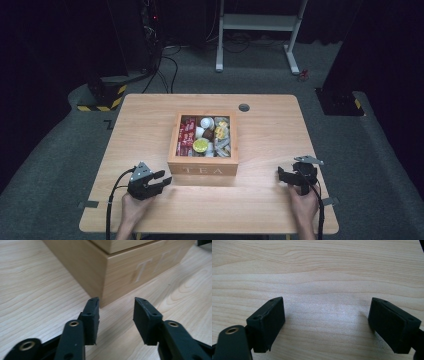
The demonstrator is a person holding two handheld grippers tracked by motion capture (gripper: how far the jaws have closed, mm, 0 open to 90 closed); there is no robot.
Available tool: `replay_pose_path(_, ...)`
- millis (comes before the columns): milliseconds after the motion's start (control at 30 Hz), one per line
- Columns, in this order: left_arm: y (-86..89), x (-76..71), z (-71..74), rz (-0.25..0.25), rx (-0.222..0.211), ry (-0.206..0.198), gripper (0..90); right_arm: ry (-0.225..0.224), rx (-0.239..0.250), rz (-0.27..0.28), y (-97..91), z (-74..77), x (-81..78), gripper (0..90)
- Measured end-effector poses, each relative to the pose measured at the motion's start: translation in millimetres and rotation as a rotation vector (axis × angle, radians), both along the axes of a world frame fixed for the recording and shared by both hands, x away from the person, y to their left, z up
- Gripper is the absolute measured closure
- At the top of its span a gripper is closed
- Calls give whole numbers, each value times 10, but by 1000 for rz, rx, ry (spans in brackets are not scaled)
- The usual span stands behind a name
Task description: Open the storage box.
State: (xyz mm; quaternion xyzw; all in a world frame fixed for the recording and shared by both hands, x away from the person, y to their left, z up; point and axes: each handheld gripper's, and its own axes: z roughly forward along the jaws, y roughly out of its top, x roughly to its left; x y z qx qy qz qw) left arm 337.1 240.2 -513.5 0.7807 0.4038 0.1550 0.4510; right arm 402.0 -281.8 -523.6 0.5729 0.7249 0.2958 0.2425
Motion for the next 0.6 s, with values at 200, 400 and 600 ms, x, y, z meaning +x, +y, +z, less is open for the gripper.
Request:
replay_pose_path(200, -67, 38, 21, -36, 12, -10, 687, 0, 0, 0, 0, 0, 0, 137)
replay_pose_path(400, -148, 88, 62, -38, -9, -28, 763, 0, 0, 0, 0, 0, 0, 138)
replay_pose_path(600, -251, 144, 79, -27, -9, -41, 843, 0, 1, 1, 2, 2, -2, 143)
